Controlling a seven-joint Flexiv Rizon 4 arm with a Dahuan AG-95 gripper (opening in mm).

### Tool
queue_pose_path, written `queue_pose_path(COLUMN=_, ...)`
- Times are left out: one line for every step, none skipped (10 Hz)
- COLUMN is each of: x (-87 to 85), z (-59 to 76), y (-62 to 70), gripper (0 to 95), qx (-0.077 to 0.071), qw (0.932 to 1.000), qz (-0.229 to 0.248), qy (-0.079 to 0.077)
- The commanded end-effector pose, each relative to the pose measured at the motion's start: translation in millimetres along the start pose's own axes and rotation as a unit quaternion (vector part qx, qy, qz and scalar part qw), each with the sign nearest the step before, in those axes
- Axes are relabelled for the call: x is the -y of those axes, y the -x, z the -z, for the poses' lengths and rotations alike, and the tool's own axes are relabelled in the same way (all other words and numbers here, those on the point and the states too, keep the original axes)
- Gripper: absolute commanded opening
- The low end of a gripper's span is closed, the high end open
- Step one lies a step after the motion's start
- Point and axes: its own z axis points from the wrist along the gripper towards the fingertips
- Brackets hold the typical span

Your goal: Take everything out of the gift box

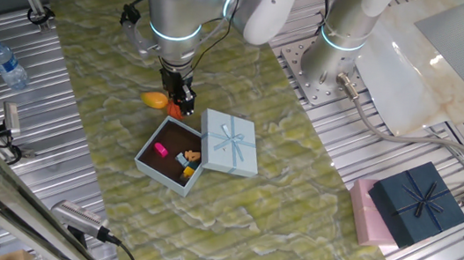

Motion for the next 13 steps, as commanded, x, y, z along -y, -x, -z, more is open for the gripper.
queue_pose_path(x=-0.2, z=0.0, y=0.0, gripper=57.0, qx=0.000, qw=1.0000, qz=0.001, qy=-0.001)
queue_pose_path(x=-0.3, z=-0.2, y=0.2, gripper=57.0, qx=0.000, qw=1.0000, qz=0.001, qy=-0.001)
queue_pose_path(x=-0.3, z=-0.2, y=0.2, gripper=57.0, qx=0.000, qw=1.0000, qz=0.000, qy=-0.001)
queue_pose_path(x=-0.4, z=-0.1, y=0.4, gripper=57.0, qx=-0.001, qw=1.0000, qz=-0.001, qy=-0.001)
queue_pose_path(x=-0.7, z=0.5, y=1.1, gripper=57.0, qx=-0.003, qw=1.0000, qz=-0.002, qy=-0.001)
queue_pose_path(x=-1.7, z=1.8, y=2.8, gripper=57.0, qx=-0.004, qw=1.0000, qz=-0.002, qy=-0.001)
queue_pose_path(x=-4.0, z=4.8, y=5.4, gripper=57.0, qx=-0.008, qw=1.0000, qz=-0.004, qy=0.000)
queue_pose_path(x=-9.0, z=11.0, y=8.5, gripper=57.0, qx=-0.017, qw=0.9999, qz=-0.004, qy=0.001)
queue_pose_path(x=-12.3, z=14.0, y=9.4, gripper=57.0, qx=-0.023, qw=0.9997, qz=-0.005, qy=0.002)
queue_pose_path(x=-14.6, z=15.9, y=8.3, gripper=57.0, qx=-0.025, qw=0.9997, qz=-0.004, qy=0.002)
queue_pose_path(x=-17.5, z=19.0, y=5.1, gripper=57.0, qx=-0.026, qw=0.9997, qz=-0.002, qy=0.000)
queue_pose_path(x=-19.2, z=21.9, y=3.3, gripper=57.0, qx=-0.028, qw=0.9996, qz=0.003, qy=-0.006)
queue_pose_path(x=-20.7, z=25.0, y=4.0, gripper=57.0, qx=-0.029, qw=0.9995, qz=0.005, qy=-0.010)
